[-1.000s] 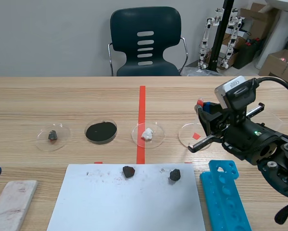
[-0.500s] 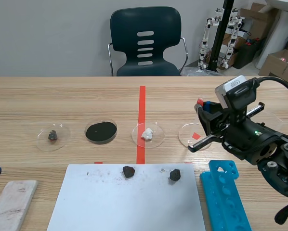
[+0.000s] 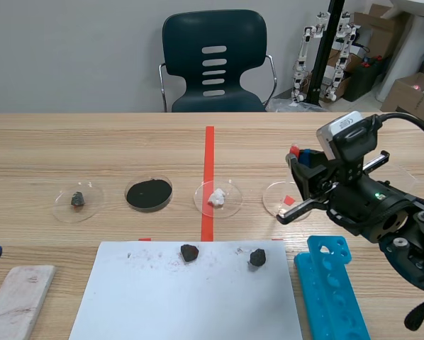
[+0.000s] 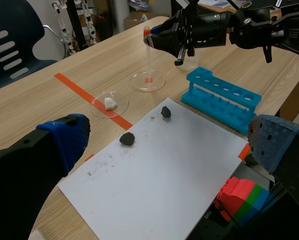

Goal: Draw acid from the petri dish

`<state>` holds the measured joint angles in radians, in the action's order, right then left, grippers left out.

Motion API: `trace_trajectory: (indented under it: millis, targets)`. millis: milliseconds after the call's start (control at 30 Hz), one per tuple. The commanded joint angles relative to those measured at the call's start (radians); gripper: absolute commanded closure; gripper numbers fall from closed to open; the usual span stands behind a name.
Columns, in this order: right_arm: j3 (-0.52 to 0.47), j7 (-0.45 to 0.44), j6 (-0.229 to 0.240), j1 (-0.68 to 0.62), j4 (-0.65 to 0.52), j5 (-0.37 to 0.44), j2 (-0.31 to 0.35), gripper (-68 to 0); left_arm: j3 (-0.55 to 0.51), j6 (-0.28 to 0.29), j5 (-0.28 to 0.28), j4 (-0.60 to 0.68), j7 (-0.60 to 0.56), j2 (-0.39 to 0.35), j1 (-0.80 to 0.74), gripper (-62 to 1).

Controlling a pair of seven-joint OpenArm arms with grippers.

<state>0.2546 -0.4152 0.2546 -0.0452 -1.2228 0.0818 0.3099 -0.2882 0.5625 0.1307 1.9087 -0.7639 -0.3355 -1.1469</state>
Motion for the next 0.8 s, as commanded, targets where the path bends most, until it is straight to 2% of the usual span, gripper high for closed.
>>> trace_trajectory:
  millis: [0, 767]
  targets:
    - [-0.008, -0.018, 0.000, 0.014, -0.008, 0.008, 0.005, -5.5, 0.007, 0.005, -0.014, 0.013, -0.018, 0.000, 0.003, -62.3]
    - [-0.008, -0.022, 0.000, 0.011, -0.008, 0.013, 0.005, -9.5, 0.007, 0.005, -0.014, 0.013, -0.018, 0.000, 0.003, -62.3]
